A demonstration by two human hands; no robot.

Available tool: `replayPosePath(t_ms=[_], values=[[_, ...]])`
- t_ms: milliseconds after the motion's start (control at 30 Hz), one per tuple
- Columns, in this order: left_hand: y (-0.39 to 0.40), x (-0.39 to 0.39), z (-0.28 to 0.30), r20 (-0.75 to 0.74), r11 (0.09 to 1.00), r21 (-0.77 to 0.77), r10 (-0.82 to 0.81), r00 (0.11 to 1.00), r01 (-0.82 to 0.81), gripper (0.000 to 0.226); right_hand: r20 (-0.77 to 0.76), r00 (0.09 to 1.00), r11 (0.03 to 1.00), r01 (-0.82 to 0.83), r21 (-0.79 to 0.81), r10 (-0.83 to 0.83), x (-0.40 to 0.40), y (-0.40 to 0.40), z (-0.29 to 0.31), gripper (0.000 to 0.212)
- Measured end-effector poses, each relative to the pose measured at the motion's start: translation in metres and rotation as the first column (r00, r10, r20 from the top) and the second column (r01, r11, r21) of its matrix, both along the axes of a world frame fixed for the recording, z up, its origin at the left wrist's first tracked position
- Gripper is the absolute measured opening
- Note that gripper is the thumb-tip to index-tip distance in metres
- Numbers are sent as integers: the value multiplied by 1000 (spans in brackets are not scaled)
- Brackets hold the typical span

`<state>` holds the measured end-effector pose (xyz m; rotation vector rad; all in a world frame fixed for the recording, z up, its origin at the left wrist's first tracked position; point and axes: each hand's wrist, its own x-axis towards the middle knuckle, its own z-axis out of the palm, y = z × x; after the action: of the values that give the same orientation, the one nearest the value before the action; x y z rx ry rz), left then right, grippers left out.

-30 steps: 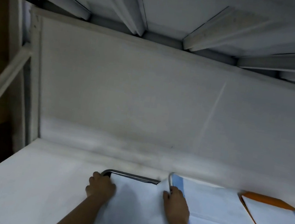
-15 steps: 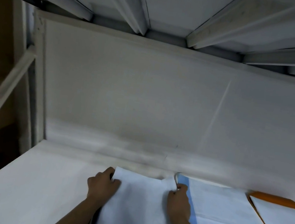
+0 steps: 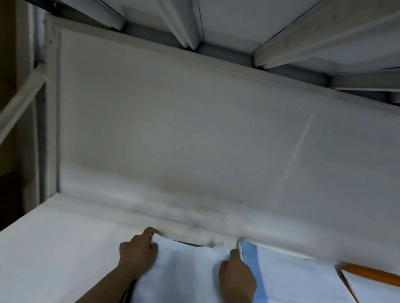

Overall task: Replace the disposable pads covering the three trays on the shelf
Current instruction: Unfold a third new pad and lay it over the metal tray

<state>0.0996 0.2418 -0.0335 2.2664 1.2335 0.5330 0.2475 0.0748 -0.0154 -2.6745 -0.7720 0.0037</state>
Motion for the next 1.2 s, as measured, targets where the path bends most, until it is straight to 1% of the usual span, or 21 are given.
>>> replayPosePath(t_ms=[67, 200, 267, 333, 400, 467, 533, 633, 667, 700, 733, 767, 833, 867, 900, 933, 967, 1000, 1033, 1100, 1200], values=[[-4, 0, 2, 9, 998, 67, -9, 1000, 8, 36, 20, 1000, 1000, 18, -8, -18, -1, 0, -4, 36], [-1, -1, -10, 35, 998, 66, -21, 999, 19, 47, 43, 998, 996, 49, 68, -52, -3, -4, -11, 39], [2, 1, -17, 7, 997, 74, 0, 1000, 0, 58, 81, 996, 997, 39, 64, -44, -3, -2, -12, 45], [-2, 4, -15, -50, 991, 136, 8, 999, -1, 64, 114, 993, 998, 22, 50, -28, -1, 3, -14, 52], [-10, 5, -9, -121, 964, 261, -21, 992, 52, 62, 135, 991, 1000, -5, 1, 5, -2, 7, -13, 53], [-12, 6, -9, -188, 946, 318, -7, 982, 68, 61, 121, 993, 1000, -10, -23, 13, -2, 9, -14, 56], [-12, 6, -10, -189, 915, 399, 11, 982, 66, 61, 128, 992, 999, -1, -36, 6, -4, 11, -16, 60], [-6, 6, -22, -206, 884, 453, -25, 978, 118, 71, 111, 993, 998, 32, 57, -38, -2, 10, -18, 58], [-9, 5, -21, -216, 883, 448, -48, 975, 142, 64, 96, 993, 993, 56, 101, -66, 0, 9, -17, 54], [-15, 3, -19, -216, 861, 480, -71, 974, 169, 52, 75, 993, 989, 83, 125, -93, 2, 7, -17, 49], [-22, 3, -19, -240, 827, 515, -113, 964, 225, 47, 61, 991, 983, 107, 148, -117, 5, 6, -17, 46], [-30, 3, -25, -297, 798, 532, -136, 945, 282, 50, 49, 989, 977, 131, 168, -141, 6, 5, -17, 46], [-53, 4, -36, -408, 818, 428, -204, 890, 383, 58, 75, 983, 960, 144, 241, -167, 7, 4, -12, 51], [-65, 2, -42, -431, 835, 360, -247, 868, 417, 66, 143, 979, 952, 97, 289, -143, 4, 2, -12, 52], [-74, 4, -50, -401, 833, 336, -296, 867, 440, 73, 226, 971, 949, 2, 316, -77, 2, 2, -13, 52], [-85, 3, -56, -389, 841, 295, -328, 861, 453, 78, 315, 949, 951, -109, 290, 13, -3, -1, -16, 51], [-94, 2, -56, -388, 826, 290, -361, 848, 484, 83, 400, 910, 955, -210, 211, 112, -9, -2, -21, 49], [-98, -2, -54, -376, 814, 295, -383, 844, 501, 83, 422, 880, 953, -285, 101, 218, -15, -4, -28, 47], [-98, -4, -59, -334, 811, 335, -373, 866, 479, 79, 406, 862, 943, -332, -1, 304, -22, -7, -37, 46], [-97, -12, -58, -354, 841, 362, -275, 894, 402, 75, 322, 860, 918, -374, -130, 396, -31, -14, -52, 50], [-84, -17, -69, -393, 859, 296, -289, 873, 417, 76, 226, 882, 907, -376, -189, 413, -36, -19, -62, 57]])
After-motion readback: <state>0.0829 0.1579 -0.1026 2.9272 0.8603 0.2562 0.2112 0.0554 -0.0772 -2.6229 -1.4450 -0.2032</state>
